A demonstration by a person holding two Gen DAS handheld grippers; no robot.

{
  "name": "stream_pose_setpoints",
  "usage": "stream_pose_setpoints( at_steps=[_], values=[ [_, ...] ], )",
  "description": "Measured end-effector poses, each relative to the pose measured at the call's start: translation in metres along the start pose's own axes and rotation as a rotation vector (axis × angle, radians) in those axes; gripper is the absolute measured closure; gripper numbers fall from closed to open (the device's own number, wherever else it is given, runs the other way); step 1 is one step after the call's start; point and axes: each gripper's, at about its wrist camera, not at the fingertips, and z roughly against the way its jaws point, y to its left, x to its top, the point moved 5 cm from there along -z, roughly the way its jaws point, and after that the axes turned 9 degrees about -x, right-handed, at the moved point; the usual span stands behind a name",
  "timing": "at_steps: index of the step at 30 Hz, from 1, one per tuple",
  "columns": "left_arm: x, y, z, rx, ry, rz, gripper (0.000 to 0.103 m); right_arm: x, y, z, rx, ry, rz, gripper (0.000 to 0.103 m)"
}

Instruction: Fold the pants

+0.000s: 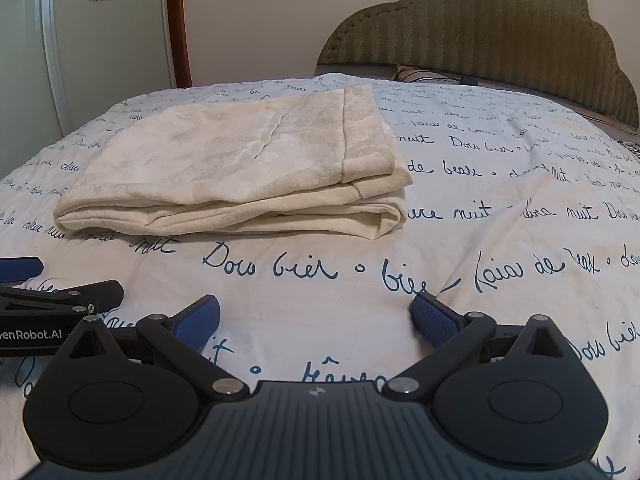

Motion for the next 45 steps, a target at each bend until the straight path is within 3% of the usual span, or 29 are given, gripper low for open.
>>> stream_pose_setpoints(
  at_steps=[29,41,45],
  values=[
    [0.0,-0.001,0.0,0.0,0.001,-0.003,0.0,0.001,0.007,-0.002,0.006,0.01,0.035,0.0],
    [0.002,0.009,0.007,-0.013,0.007,-0.01,0.0,0.008,0.026,0.001,0.116,0.012,0.158,0.0],
    [0.0,0.009,0.004,-0.022,0.011,-0.005,0.0,0.007,0.025,-0.005,0.143,0.024,0.134,0.0]
  ],
)
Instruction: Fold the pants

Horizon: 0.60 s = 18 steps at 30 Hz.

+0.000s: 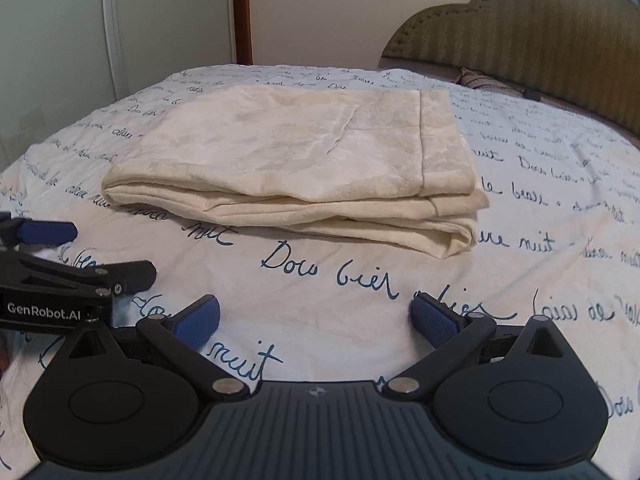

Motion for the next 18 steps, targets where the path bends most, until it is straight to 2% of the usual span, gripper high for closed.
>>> stream_pose_setpoints(
  at_steps=[14,18],
  values=[
    [0.004,-0.001,0.001,0.003,0.015,-0.023,0.0,-0.001,0.001,0.005,-0.016,-0.011,-0.006,0.0],
    [0.009,0.002,0.01,0.011,0.001,-0.021,0.0,0.005,-0.002,0.019,-0.019,-0.073,-0.065,0.0]
  ],
)
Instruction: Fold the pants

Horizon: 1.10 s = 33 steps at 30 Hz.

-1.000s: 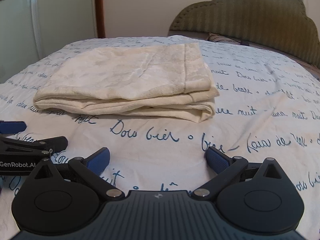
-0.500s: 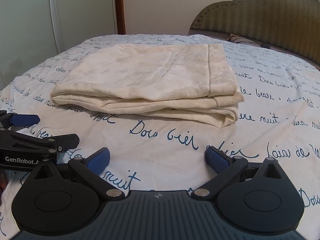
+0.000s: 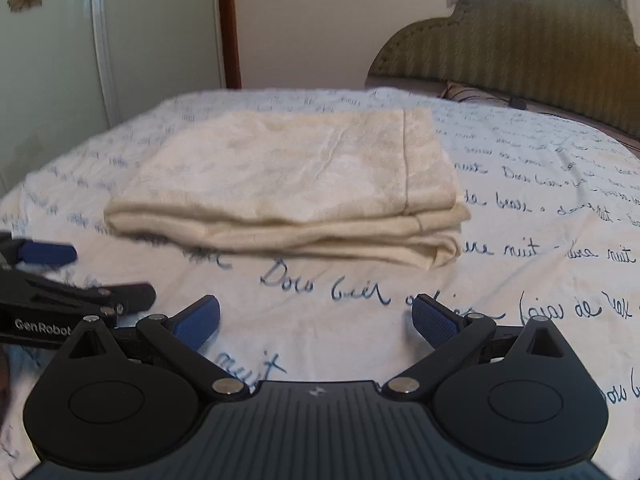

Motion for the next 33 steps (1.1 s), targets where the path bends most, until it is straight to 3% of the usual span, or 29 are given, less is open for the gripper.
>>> stream_pose_setpoints(
  at_steps=[2,5,9,15,33],
  values=[
    [0.002,0.004,0.005,0.026,-0.027,0.0,0.0,0.007,0.001,0.005,0.011,-0.021,-0.017,0.0],
    [0.006,0.014,0.009,0.061,-0.045,0.035,0.0,0.012,0.009,0.003,-0.02,-0.038,0.063,0.0],
    [0.002,0.024,0.002,0.037,-0.009,0.095,0.0,0.003,0.009,-0.009,-0.043,-0.009,0.113,0.0],
    [-0.003,0.017,-0.003,0.045,0.01,0.034,0.0,-0.004,0.005,-0.019,0.0,0.046,0.066,0.0],
    [-0.01,0.014,0.0,0.016,0.006,0.024,0.0,-0.007,0.006,-0.016,0.024,0.025,0.073,0.0]
  ],
)
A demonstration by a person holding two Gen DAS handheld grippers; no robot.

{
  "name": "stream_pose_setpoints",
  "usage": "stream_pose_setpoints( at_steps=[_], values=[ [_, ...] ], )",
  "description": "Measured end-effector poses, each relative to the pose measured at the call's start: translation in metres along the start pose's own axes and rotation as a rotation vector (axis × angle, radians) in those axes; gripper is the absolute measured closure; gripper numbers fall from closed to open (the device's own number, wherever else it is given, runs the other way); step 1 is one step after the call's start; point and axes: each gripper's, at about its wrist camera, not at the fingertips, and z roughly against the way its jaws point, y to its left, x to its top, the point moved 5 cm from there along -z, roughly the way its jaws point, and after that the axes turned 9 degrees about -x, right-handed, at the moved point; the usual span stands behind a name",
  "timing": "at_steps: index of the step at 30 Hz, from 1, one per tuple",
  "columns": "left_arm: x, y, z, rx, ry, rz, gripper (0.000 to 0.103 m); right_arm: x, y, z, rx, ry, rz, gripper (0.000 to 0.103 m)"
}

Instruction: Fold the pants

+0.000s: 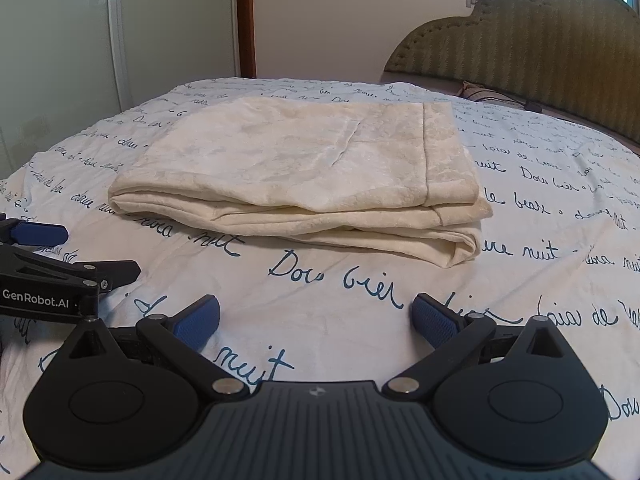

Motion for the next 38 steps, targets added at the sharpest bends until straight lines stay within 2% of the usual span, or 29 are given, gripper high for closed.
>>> stream_pose_setpoints(
  at_steps=[27,38],
  values=[
    [0.0009,0.0002,-0.0035,-0.011,0.014,0.014,0.0,-0.0005,-0.0002,0.0003,0.013,0.0,-0.005,0.0],
    [0.0021,0.0067,0.0001,-0.043,-0.005,0.039,0.0,0.0003,0.0013,-0.0009,0.012,0.008,-0.003,0.0]
  ],
)
